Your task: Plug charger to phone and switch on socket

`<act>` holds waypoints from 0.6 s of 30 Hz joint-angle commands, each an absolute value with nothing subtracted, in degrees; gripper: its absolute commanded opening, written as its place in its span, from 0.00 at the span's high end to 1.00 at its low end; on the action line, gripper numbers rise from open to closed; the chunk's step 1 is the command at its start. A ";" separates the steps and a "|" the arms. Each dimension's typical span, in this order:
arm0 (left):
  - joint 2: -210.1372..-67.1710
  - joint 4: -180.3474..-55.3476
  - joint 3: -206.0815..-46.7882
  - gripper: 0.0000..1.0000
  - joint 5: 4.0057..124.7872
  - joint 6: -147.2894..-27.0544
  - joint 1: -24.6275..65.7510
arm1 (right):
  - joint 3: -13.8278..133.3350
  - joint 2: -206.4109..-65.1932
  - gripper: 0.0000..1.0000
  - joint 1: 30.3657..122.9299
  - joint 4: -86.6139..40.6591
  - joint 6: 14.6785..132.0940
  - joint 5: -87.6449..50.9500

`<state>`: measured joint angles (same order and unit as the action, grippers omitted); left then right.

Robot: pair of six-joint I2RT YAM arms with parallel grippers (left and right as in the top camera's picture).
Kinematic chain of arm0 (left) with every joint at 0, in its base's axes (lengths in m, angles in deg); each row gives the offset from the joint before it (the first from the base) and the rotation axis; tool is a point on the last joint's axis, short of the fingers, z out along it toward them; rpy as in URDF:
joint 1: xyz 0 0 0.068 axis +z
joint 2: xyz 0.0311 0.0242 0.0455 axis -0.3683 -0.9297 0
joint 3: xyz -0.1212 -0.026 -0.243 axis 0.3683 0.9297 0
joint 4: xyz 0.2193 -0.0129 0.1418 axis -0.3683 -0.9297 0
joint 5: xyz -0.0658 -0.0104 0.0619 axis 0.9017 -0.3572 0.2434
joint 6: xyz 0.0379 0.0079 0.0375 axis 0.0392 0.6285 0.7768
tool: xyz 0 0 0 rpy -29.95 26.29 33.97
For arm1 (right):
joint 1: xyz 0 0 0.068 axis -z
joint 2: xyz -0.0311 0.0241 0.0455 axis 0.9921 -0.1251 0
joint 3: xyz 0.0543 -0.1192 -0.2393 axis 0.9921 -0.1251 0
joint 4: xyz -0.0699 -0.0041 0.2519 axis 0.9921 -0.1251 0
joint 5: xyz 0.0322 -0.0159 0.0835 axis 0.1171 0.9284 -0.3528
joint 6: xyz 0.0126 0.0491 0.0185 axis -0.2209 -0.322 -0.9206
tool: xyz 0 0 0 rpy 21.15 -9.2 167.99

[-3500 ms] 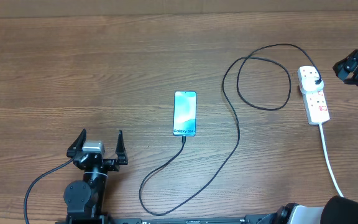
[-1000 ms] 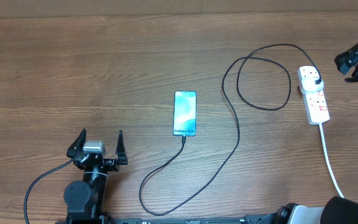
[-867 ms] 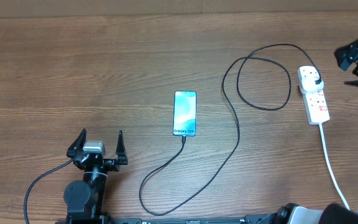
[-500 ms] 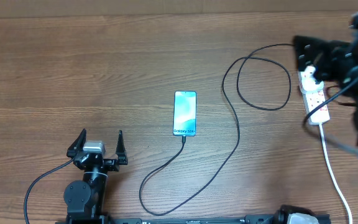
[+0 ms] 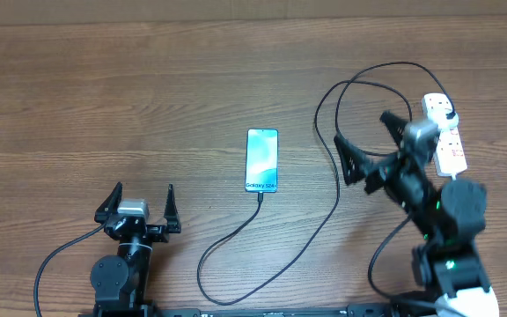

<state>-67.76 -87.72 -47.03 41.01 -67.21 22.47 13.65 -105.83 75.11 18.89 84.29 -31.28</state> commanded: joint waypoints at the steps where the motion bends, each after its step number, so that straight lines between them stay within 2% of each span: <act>1: -67.24 -87.87 -46.83 0.01 40.83 -66.13 22.82 | 5.28 -99.16 0.00 74.12 24.31 84.10 -30.90; 5: -67.24 -87.87 -46.83 0.01 40.83 -66.13 22.82 | -1.33 -93.78 0.00 74.08 28.16 84.10 -30.93; 18: -67.24 -87.87 -46.83 0.01 40.83 -66.13 22.82 | -13.76 -77.43 0.00 74.08 26.91 84.10 -28.43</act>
